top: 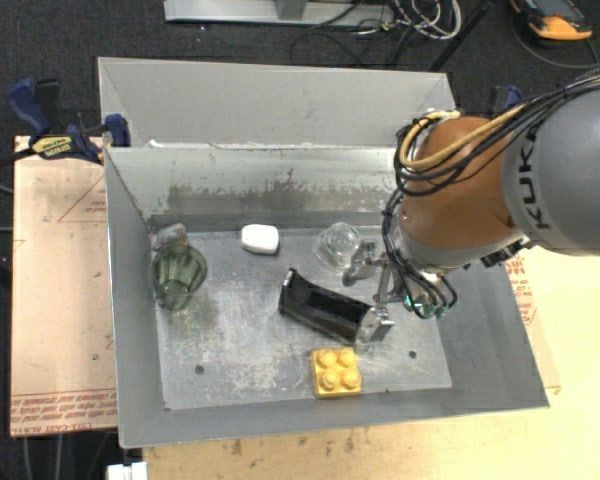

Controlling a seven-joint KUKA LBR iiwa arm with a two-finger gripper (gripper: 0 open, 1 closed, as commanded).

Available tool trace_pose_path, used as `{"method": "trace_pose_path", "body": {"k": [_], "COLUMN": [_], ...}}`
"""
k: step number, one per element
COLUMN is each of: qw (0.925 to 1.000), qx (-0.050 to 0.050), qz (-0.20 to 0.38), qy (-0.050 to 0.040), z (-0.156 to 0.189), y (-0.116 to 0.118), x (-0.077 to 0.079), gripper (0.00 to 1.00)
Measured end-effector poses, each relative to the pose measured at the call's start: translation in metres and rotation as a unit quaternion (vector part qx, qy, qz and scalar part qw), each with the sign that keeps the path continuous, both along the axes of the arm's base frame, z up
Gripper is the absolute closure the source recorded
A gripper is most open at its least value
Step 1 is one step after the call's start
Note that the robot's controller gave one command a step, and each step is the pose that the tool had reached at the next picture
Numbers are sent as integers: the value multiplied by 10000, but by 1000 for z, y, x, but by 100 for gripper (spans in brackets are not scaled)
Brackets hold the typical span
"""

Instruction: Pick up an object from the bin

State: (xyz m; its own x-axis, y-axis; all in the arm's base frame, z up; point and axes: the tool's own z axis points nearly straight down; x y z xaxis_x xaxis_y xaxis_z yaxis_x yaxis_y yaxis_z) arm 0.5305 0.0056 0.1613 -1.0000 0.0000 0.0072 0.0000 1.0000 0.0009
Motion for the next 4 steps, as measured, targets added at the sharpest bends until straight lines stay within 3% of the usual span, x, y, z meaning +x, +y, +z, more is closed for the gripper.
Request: {"method": "trace_pose_path", "body": {"k": [1,2,3,4], "qw": [10000,9993,9934,9934], "qx": [0,-6,22,22], "qz": [0,374,1100,1100], "qy": [-16,-63,-318,-318], "z": [2,-8,-72,-72], "y": [0,7,6,6], "x": [1,16,16,16], "gripper": [0,0,100,100]}}
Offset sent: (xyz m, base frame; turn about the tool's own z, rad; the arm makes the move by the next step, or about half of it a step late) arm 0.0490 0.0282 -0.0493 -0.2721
